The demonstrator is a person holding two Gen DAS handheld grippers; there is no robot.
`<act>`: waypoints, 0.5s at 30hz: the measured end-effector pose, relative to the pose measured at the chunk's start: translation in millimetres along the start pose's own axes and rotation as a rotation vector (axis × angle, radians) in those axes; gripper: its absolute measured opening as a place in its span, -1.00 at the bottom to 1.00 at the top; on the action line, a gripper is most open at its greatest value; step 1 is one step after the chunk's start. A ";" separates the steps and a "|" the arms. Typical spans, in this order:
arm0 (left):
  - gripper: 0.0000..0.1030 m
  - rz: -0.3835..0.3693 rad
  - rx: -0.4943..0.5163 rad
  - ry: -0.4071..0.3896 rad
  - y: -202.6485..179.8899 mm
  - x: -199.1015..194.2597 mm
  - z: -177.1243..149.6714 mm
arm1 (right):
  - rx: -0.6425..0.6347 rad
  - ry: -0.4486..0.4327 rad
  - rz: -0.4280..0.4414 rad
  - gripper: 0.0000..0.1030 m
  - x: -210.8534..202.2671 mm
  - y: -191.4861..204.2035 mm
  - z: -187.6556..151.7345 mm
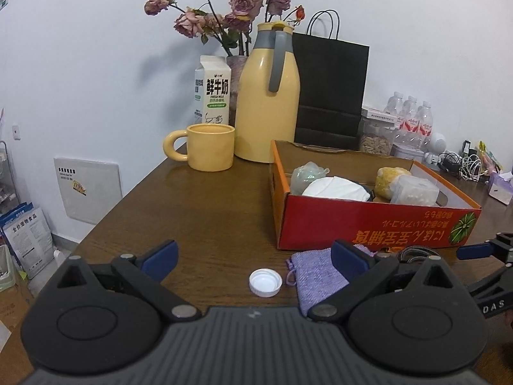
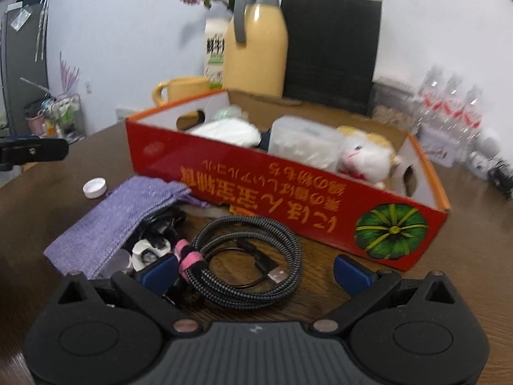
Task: Organize objects
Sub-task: 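Grasp the black braided cable with the right gripper while the left grasps the white cap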
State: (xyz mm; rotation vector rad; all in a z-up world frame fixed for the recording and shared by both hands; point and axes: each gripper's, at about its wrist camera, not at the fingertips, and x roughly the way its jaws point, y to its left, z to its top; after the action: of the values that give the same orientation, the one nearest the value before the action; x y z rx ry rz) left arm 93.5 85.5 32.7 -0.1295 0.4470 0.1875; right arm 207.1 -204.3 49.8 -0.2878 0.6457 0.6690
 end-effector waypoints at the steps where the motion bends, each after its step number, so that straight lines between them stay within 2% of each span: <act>1: 1.00 0.003 -0.003 0.002 0.8 0.2 -0.5 | 0.001 0.004 0.009 1.00 2.4 -1.1 1.3; 5: 1.00 0.012 -0.012 0.008 3.7 0.6 -1.9 | 0.021 0.020 0.044 1.00 11.0 -7.0 6.4; 10: 1.00 0.017 -0.013 0.014 3.4 2.6 -2.1 | 0.102 -0.006 0.115 1.00 19.6 -18.0 0.8; 13: 1.00 0.019 -0.010 0.017 1.8 4.3 -1.9 | 0.087 -0.021 0.108 0.98 18.1 -15.2 -0.7; 15: 1.00 0.019 -0.008 0.018 0.8 4.8 -1.6 | 0.080 -0.034 0.115 0.80 15.8 -13.3 -1.1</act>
State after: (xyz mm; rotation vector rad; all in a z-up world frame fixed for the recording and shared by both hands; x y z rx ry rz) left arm 96.9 86.7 29.0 -0.1352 0.4656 0.2072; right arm 224.8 -207.2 39.5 -0.1655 0.6586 0.7543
